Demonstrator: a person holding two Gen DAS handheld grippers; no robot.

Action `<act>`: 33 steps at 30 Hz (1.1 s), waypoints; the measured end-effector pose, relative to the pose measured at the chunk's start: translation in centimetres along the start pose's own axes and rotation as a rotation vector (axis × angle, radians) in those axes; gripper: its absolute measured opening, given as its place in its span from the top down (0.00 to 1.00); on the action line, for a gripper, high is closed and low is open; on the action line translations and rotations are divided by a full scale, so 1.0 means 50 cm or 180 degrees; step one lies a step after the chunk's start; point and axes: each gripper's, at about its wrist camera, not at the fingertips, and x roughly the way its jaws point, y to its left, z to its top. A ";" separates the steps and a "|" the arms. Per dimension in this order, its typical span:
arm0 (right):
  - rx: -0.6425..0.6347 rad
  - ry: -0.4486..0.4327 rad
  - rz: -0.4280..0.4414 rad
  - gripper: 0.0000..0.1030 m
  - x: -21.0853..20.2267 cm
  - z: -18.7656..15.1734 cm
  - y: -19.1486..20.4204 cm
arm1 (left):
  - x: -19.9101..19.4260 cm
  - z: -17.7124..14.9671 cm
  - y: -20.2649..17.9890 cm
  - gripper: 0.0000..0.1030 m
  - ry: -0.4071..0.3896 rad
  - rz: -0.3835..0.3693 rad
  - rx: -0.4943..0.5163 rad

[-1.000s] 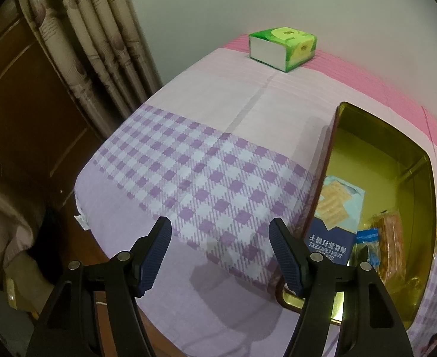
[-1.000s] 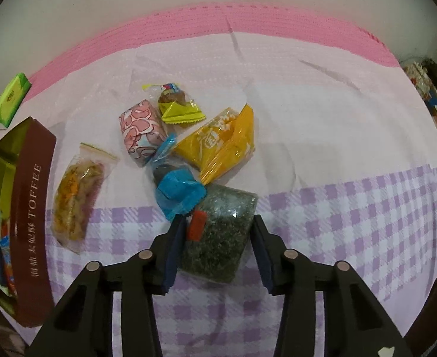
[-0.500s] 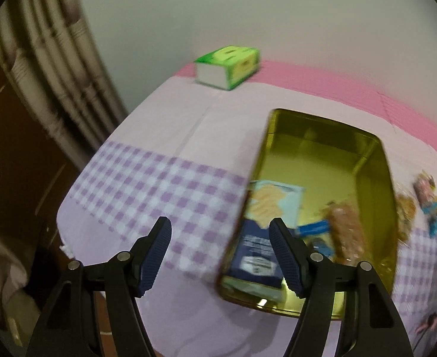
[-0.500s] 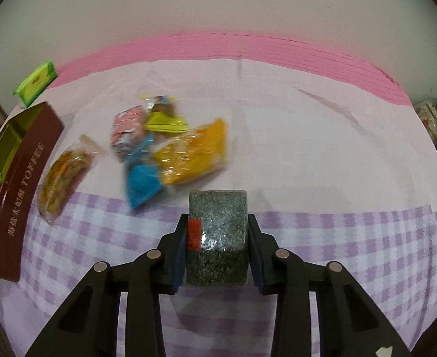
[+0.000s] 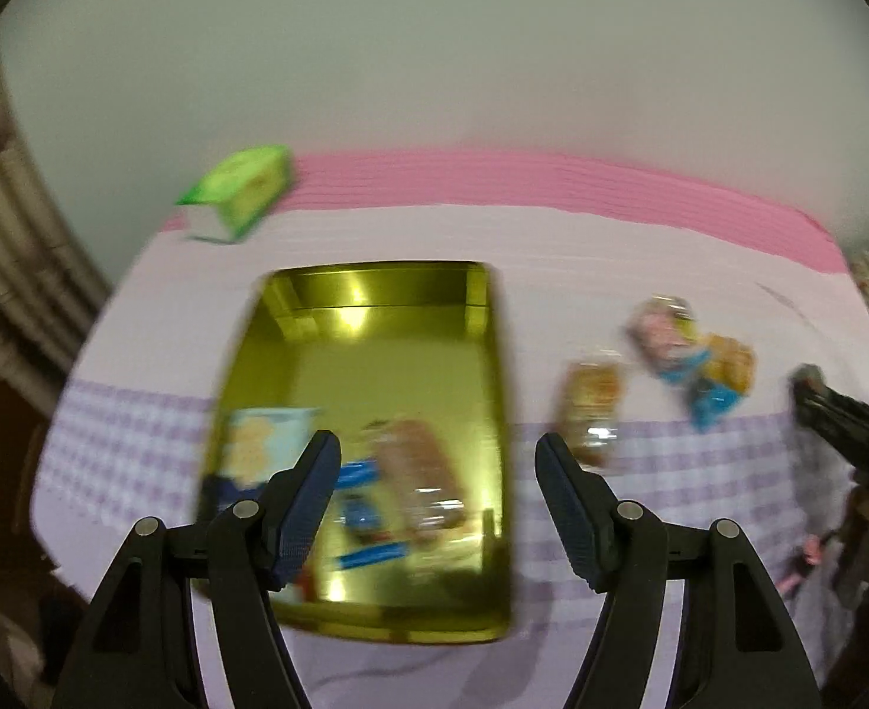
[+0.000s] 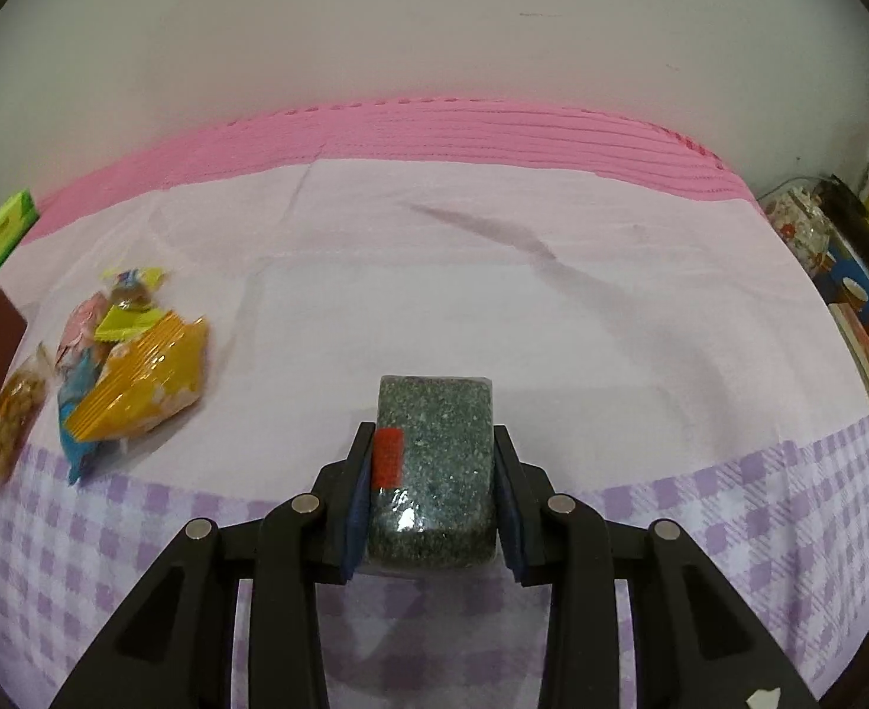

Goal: Organize snacks
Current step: 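Grasp the clear twist-snack bag with the left tool while the right tool holds the seaweed block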

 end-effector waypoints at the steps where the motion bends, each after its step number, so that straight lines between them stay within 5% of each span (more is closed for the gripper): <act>1: 0.0013 -0.0012 0.0003 0.68 0.000 -0.001 -0.003 | 0.006 0.005 -0.014 0.33 0.0024 -0.0064 0.0032; 12: 0.0027 -0.0165 0.0038 0.68 -0.008 -0.013 -0.013 | 0.122 0.051 -0.136 0.33 0.0408 -0.0411 0.0383; 33: 0.0046 -0.0165 0.0064 0.67 -0.007 -0.016 -0.016 | 0.272 0.083 -0.181 0.48 0.0857 -0.0264 0.0379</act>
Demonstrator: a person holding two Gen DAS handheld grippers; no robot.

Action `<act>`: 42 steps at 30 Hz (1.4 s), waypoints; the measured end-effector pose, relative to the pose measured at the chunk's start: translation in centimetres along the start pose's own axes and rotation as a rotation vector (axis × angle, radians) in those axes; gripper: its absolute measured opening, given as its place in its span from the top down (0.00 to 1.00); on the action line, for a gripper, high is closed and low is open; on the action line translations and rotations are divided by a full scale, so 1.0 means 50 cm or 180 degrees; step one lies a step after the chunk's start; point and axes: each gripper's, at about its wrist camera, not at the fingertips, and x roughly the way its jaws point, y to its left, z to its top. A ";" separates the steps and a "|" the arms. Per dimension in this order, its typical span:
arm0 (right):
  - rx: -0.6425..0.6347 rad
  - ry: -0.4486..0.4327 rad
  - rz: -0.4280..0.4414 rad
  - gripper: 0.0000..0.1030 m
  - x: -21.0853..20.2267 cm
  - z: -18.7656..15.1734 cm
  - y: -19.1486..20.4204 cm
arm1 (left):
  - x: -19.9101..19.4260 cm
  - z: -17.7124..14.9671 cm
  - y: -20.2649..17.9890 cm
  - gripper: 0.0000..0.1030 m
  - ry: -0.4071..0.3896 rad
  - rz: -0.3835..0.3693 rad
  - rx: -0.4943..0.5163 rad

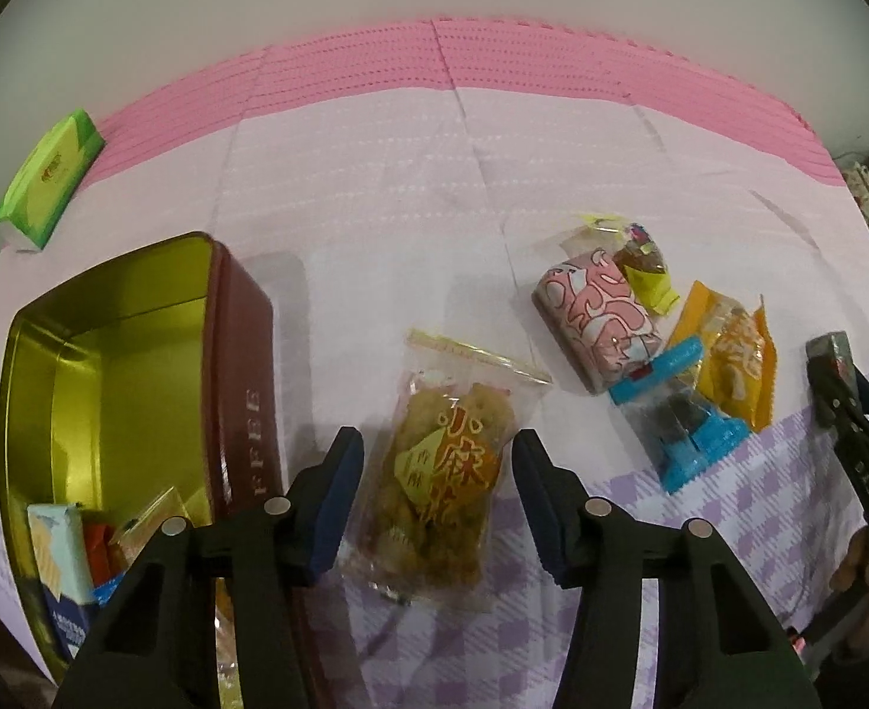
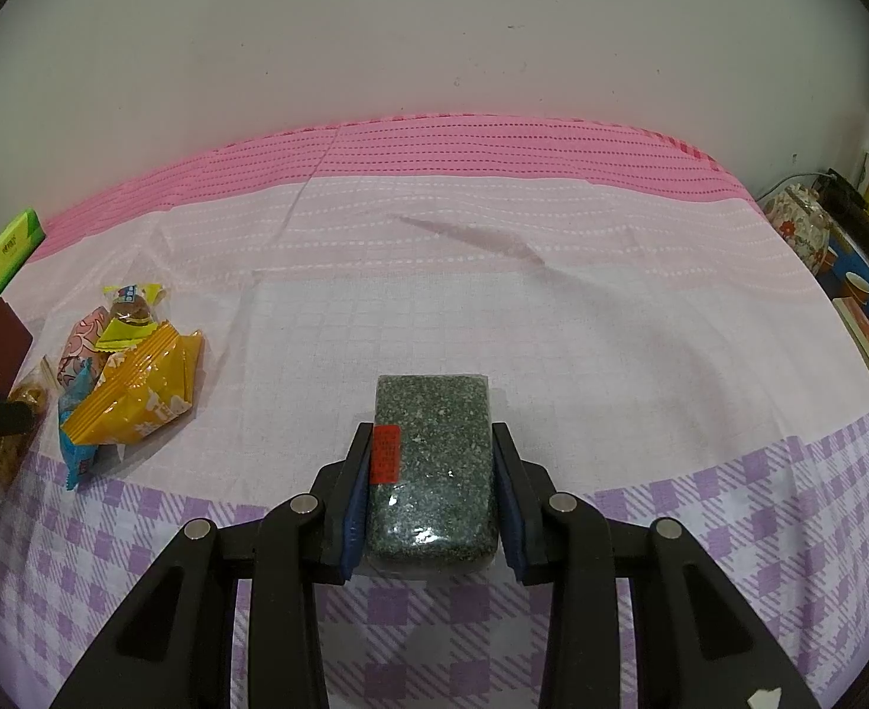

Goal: Organize snacks
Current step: 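Grasp the clear twist-snack bag with the left tool while the right tool holds the seaweed block, then carry the twist-snack bag into the tin and open the left tool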

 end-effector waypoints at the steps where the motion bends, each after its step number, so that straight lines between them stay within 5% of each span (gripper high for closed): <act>1: 0.0002 0.0000 0.0001 0.67 0.000 0.000 0.000 | 0.003 0.002 -0.003 0.48 -0.0015 0.0040 0.0022; 13: 0.0008 0.0001 0.0005 0.67 -0.001 0.000 -0.001 | 0.006 -0.016 -0.019 0.61 -0.0019 -0.0003 0.0008; 25: 0.0012 0.0001 0.0006 0.67 -0.001 0.001 -0.001 | -0.026 -0.075 -0.027 0.62 0.0033 -0.0122 -0.0083; 42: 0.0017 0.0001 0.0005 0.67 -0.003 0.000 0.001 | -0.135 -0.108 -0.004 0.62 -0.0226 -0.0338 -0.0138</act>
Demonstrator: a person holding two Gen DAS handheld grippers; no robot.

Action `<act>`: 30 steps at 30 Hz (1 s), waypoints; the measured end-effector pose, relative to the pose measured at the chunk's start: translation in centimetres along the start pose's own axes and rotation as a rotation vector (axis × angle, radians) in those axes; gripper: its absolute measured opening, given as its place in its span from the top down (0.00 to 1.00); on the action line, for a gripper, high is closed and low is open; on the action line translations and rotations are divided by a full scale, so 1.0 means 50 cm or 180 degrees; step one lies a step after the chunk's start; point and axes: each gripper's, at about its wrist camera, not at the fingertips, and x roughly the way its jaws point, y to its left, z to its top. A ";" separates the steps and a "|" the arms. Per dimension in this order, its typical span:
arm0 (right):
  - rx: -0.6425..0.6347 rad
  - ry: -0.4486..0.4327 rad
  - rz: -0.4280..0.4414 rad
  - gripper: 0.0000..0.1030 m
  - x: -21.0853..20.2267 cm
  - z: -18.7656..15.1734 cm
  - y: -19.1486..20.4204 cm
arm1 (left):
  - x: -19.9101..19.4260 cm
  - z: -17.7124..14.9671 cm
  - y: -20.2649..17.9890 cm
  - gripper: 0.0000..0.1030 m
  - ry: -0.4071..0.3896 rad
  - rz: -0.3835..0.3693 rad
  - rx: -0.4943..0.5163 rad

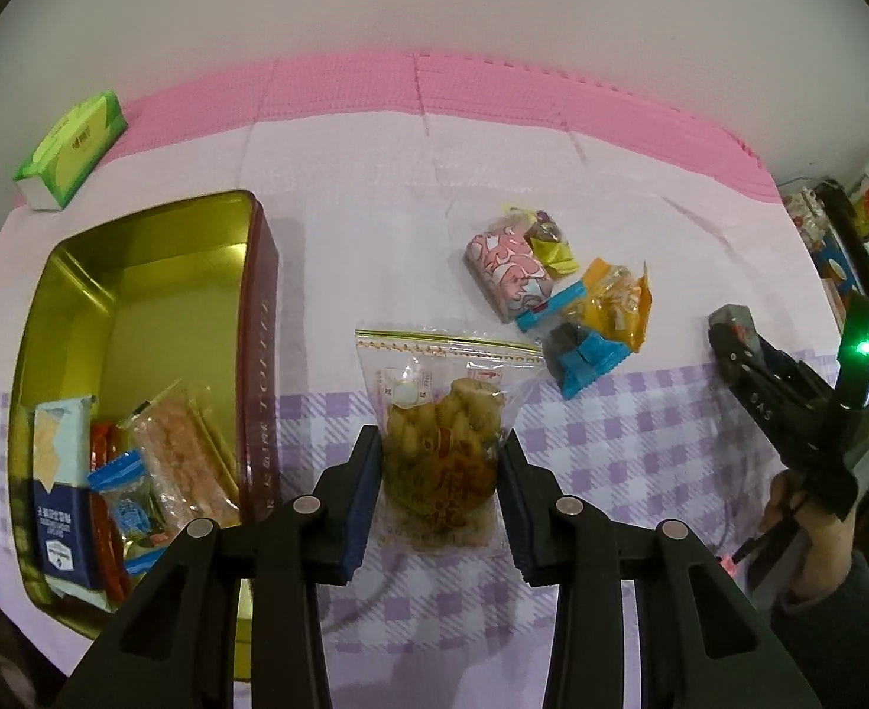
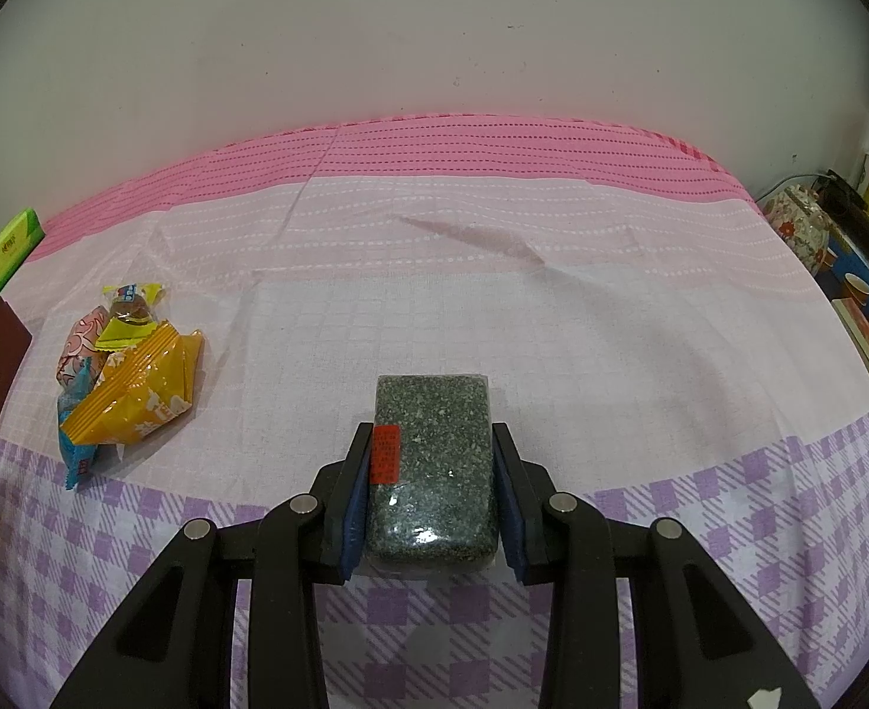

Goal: Organize snacks
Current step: 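Carry the twist-snack bag into the tin and open the left tool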

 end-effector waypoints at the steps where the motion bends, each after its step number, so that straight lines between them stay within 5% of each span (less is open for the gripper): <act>1: 0.0001 0.0000 0.0000 0.67 0.000 0.000 0.000 | 0.000 0.000 0.002 0.62 0.0015 0.0009 -0.0010; 14: 0.0005 0.0001 0.0003 0.67 0.000 0.000 0.000 | -0.092 0.007 0.023 0.62 -0.0222 0.0046 0.0014; 30: 0.0009 0.0001 0.0005 0.67 -0.001 0.000 -0.001 | -0.111 -0.021 0.218 0.62 -0.0046 0.0723 -0.0377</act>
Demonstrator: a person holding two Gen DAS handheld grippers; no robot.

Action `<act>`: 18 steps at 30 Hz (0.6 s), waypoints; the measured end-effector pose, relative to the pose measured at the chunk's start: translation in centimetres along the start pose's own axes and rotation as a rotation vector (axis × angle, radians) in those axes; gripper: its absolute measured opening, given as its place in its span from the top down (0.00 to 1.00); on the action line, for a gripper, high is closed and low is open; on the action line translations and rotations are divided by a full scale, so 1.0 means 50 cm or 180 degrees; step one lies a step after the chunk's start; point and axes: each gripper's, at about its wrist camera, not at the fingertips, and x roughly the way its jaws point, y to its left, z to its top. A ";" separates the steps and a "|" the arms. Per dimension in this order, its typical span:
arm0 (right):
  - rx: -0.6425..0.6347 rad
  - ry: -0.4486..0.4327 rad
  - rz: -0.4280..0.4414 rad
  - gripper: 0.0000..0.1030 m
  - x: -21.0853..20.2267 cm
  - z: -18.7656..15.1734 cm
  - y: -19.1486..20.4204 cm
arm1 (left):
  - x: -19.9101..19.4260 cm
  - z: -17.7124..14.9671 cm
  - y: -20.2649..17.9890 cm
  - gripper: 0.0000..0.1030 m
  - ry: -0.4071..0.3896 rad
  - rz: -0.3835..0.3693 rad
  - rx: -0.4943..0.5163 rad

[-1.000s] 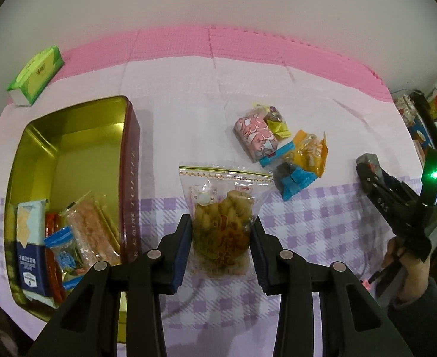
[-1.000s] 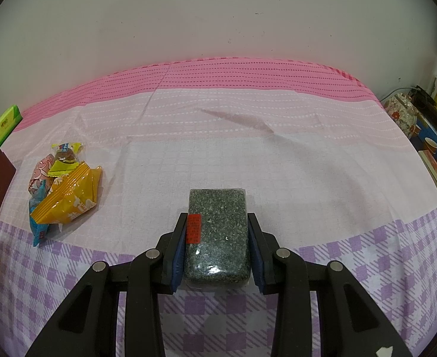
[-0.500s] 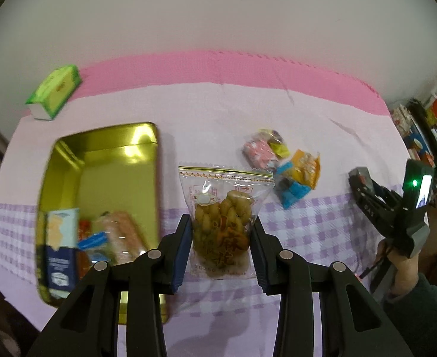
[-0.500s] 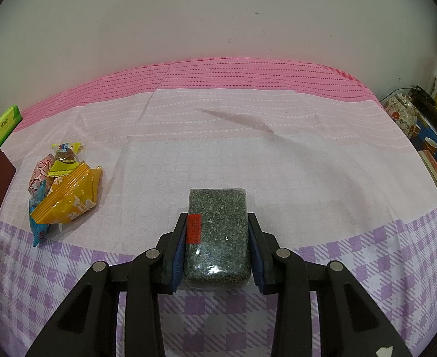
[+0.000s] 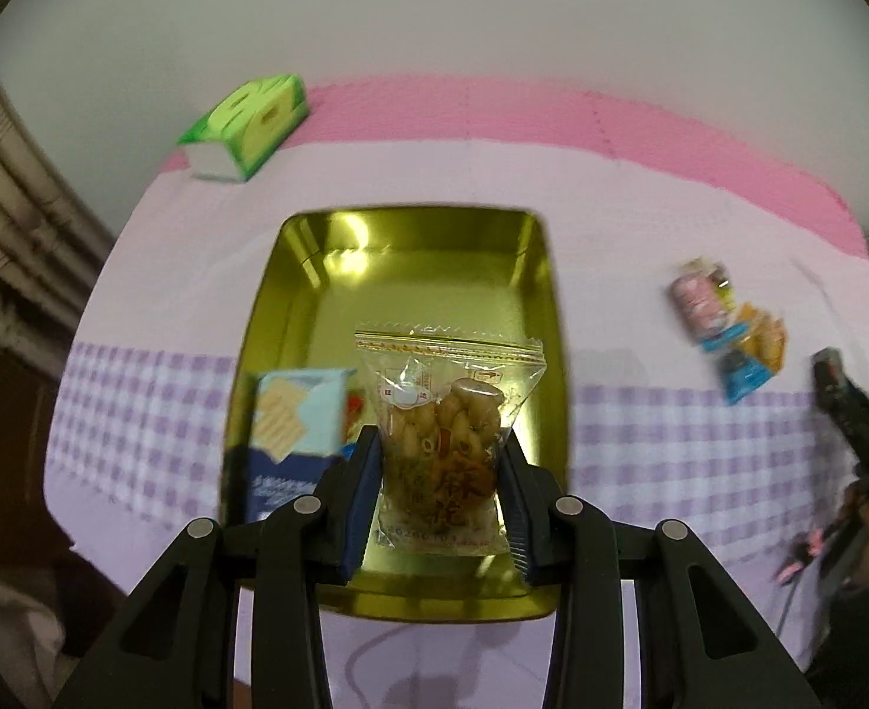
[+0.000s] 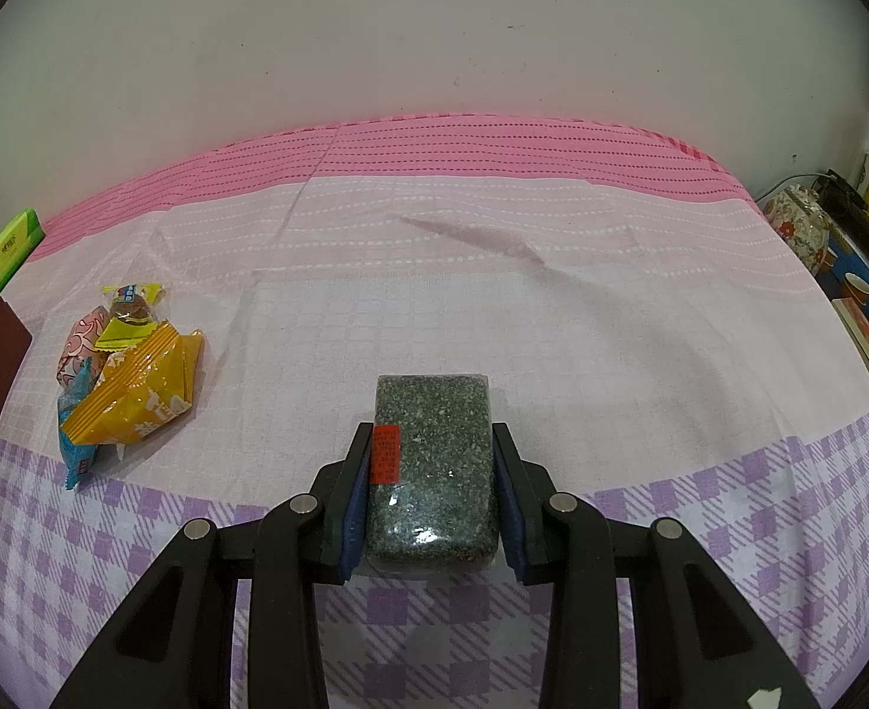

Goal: Organize snacks
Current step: 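Carry the twist-snack bag into the tin and open the left tool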

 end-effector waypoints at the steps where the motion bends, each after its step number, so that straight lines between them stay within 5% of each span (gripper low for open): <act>1: 0.0000 0.0000 0.0000 0.67 0.000 0.000 0.000 | 0.008 -0.005 0.007 0.62 0.0028 0.0032 -0.0008; 18: 0.0006 0.0002 0.0001 0.66 -0.002 0.001 -0.001 | 0.100 -0.038 0.038 0.62 0.0309 0.0209 -0.0035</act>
